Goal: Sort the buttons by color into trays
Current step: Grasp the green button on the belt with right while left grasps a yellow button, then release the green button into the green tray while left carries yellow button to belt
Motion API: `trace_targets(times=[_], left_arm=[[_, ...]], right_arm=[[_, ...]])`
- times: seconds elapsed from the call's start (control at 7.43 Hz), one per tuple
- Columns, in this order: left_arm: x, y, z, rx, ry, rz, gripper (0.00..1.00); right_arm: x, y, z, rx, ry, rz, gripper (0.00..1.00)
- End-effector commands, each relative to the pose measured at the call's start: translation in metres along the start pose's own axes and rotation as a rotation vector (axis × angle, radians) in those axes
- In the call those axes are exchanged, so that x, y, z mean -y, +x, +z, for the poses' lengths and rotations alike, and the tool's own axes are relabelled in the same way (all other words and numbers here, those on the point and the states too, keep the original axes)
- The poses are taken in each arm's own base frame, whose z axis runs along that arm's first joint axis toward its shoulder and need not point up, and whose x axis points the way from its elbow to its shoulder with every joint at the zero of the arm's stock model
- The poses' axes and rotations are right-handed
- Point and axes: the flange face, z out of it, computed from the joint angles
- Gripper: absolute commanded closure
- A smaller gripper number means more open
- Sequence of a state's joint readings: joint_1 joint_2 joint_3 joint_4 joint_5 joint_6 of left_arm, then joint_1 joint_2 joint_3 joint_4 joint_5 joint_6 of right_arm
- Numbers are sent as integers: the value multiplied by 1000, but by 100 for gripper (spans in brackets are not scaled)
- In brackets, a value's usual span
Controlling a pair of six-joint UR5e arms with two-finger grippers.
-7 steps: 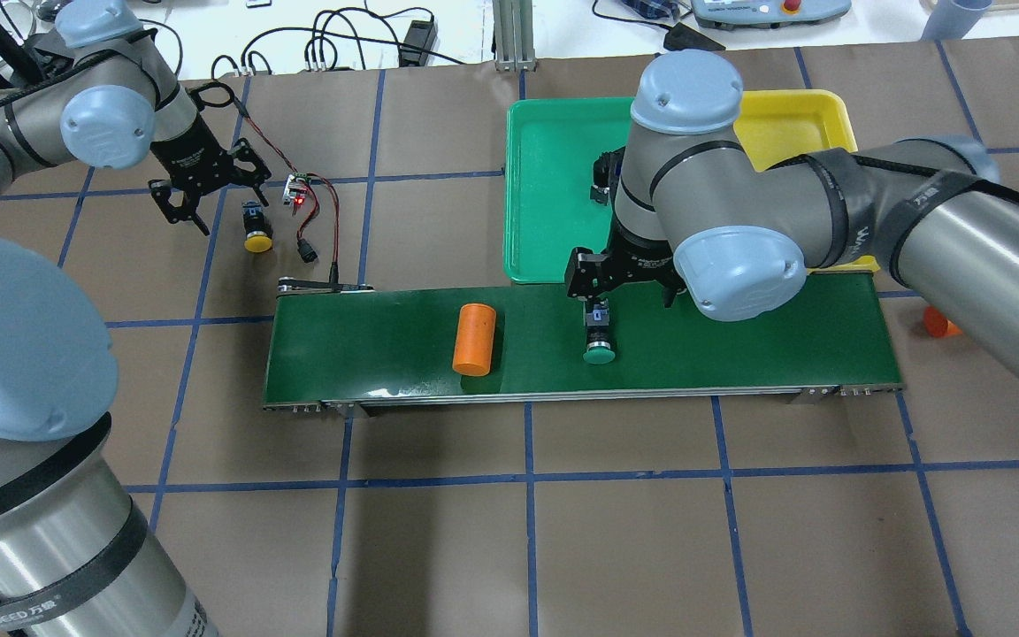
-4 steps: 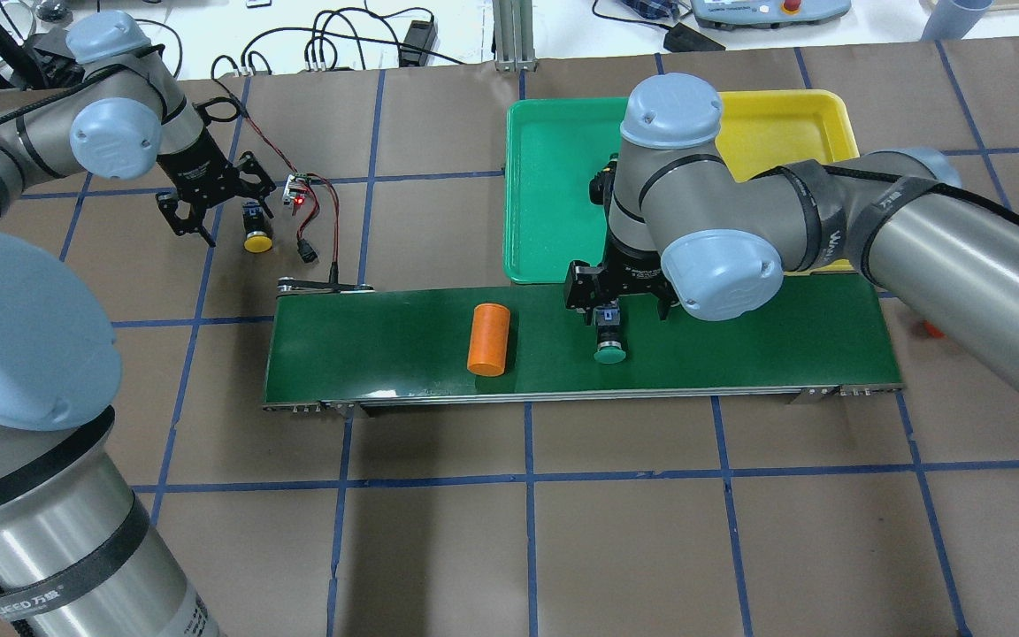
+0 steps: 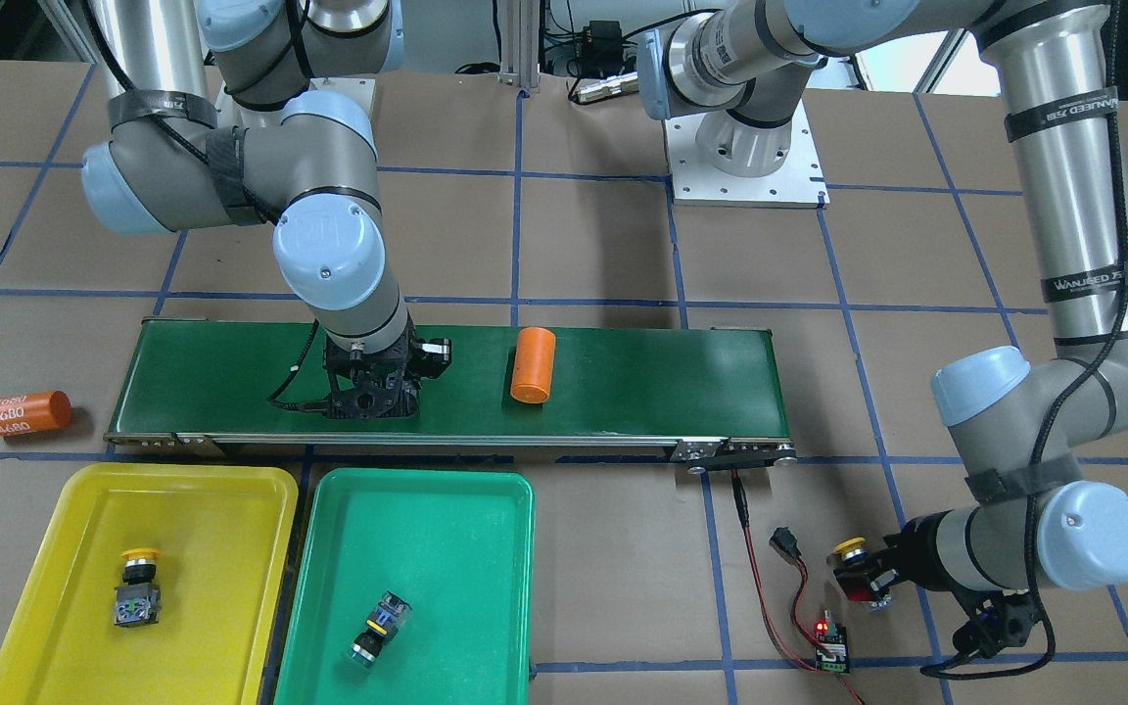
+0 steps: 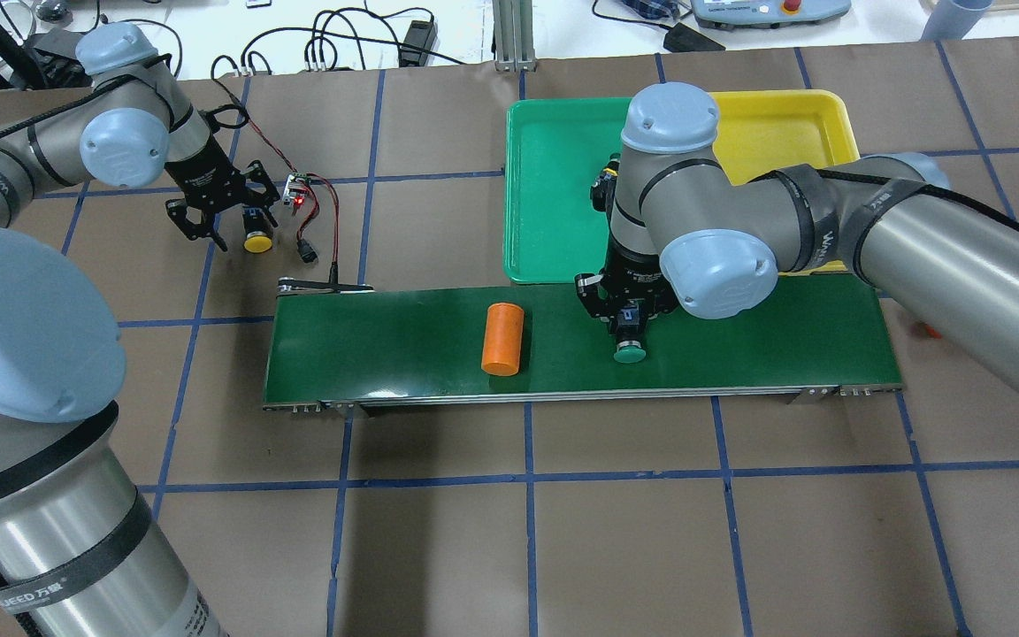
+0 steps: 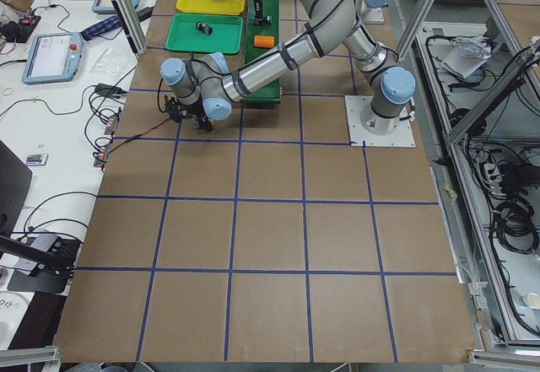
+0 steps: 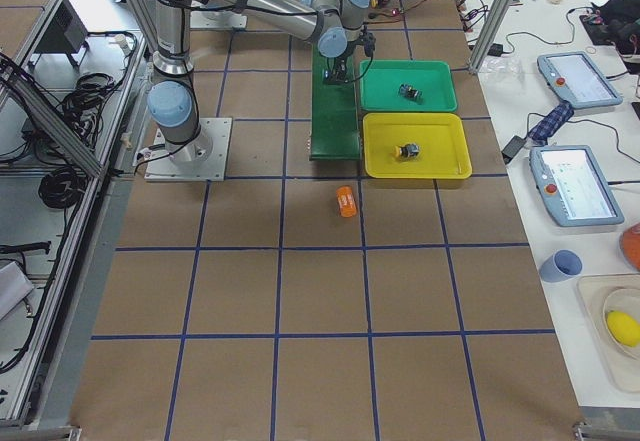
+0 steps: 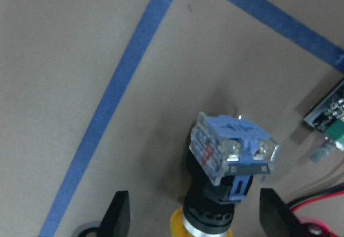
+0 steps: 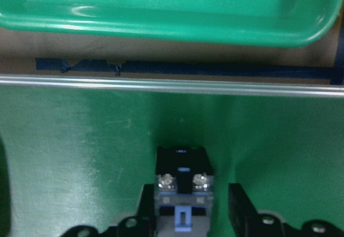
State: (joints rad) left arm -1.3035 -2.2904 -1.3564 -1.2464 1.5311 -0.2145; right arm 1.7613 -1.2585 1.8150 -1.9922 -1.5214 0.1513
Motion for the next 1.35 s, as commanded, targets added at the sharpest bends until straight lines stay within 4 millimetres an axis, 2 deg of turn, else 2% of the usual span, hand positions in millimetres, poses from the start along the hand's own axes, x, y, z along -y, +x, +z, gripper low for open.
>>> trace_targets(times=[0.0,0.13,0.27,0.4,0.54,0.67,0.81,0.94,1.08,1.21], left_arm=[[2,2,3,1,3,16,71],[4,3,-8,-3,22,19,91],[-1,3,-25,-3,40,26,100],[-20,6,-30,13,-1,35,100],[-53,6,-56,21,-28,43,100],[-93,4,-67,14,-42,50,100],[-144,12,-56,28,-80,85,100],[-195,30,-54,44,-78,177,100],[-236,43,-50,51,-85,313,100],[-260,49,-53,50,-71,352,100]], right_arm=[[3,3,-14,3,28,7,100],[7,7,-35,4,74,28,100],[25,33,-71,-31,141,67,100],[44,51,-94,-34,191,96,100],[62,52,-103,-22,243,89,100],[89,53,-90,-24,270,90,100],[114,52,-80,-21,302,91,100],[131,51,-72,-18,308,92,100],[143,51,-53,-11,313,104,98],[149,51,-41,-14,340,104,60]])
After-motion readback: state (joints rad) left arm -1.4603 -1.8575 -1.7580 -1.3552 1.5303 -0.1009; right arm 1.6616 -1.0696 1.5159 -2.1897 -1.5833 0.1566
